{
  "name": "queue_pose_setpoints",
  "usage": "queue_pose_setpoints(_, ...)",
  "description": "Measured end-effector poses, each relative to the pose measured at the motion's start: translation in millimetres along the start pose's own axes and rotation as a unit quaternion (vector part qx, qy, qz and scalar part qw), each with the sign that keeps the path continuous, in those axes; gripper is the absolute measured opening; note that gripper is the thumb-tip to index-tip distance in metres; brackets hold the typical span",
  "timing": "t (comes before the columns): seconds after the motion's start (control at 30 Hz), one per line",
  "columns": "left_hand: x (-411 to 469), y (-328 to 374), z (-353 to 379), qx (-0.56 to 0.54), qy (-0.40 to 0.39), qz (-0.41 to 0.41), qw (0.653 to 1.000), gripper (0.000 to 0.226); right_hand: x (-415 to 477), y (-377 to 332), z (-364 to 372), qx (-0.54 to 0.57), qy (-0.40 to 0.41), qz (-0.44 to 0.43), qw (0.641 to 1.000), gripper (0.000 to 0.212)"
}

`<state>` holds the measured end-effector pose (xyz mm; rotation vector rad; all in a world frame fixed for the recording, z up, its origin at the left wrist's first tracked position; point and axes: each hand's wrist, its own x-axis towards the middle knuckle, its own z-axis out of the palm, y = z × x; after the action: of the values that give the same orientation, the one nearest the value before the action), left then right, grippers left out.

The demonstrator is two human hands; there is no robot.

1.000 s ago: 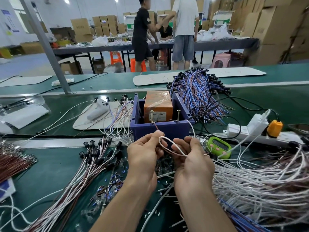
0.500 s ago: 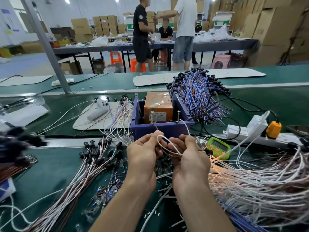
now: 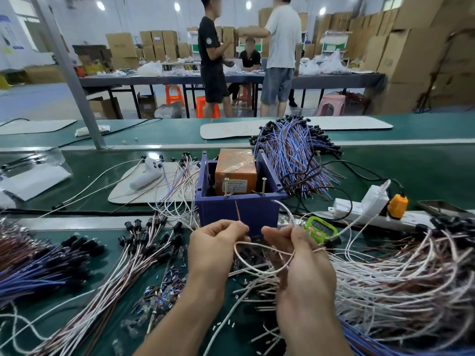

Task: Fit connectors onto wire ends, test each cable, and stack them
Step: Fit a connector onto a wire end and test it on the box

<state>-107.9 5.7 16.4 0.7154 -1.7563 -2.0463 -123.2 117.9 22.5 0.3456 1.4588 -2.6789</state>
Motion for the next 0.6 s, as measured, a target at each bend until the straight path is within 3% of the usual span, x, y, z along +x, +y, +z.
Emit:
queue_pose_setpoints(0.1, -8, -5, -11, 0.154, -0.022, -0.027, 0.987, 0.016, -2, -12, -15, -0.164, -0.037, -0.044, 0.985, 0.042)
queue_pose_setpoints(0.2, -22, 1, -28, 0.310, 0.025, -0.005, 0.951, 0.022, -4, -27, -27, -0.334, -0.075, -0.101, 0.934, 0.053)
queue_pose_setpoints(0.27, -33, 10, -40, 0.329, 0.113, 0.065, 0.935, 0.023, -6, -40, -31, -0.447, -0.080, -0.174, 0.874, 0.065)
queue_pose_setpoints(0.33, -48, 23, -44, 0.293, 0.160, 0.191, 0.923, 0.023, -11, -55, -30, -0.520, -0.088, -0.241, 0.815, 0.070)
queue_pose_setpoints(0.4, -66, 38, -35, 0.267, 0.075, 0.264, 0.924, 0.010, -18, -66, -25, -0.524, -0.106, -0.257, 0.805, 0.070)
queue_pose_setpoints(0.5, -82, 46, -8, 0.238, -0.138, 0.231, 0.933, 0.068, -27, -75, -16, -0.486, -0.130, -0.284, 0.816, 0.069)
queue_pose_setpoints(0.6, -89, 51, 16, 0.078, -0.227, 0.140, 0.961, 0.076, -30, -85, -11, -0.448, -0.147, -0.302, 0.828, 0.073)
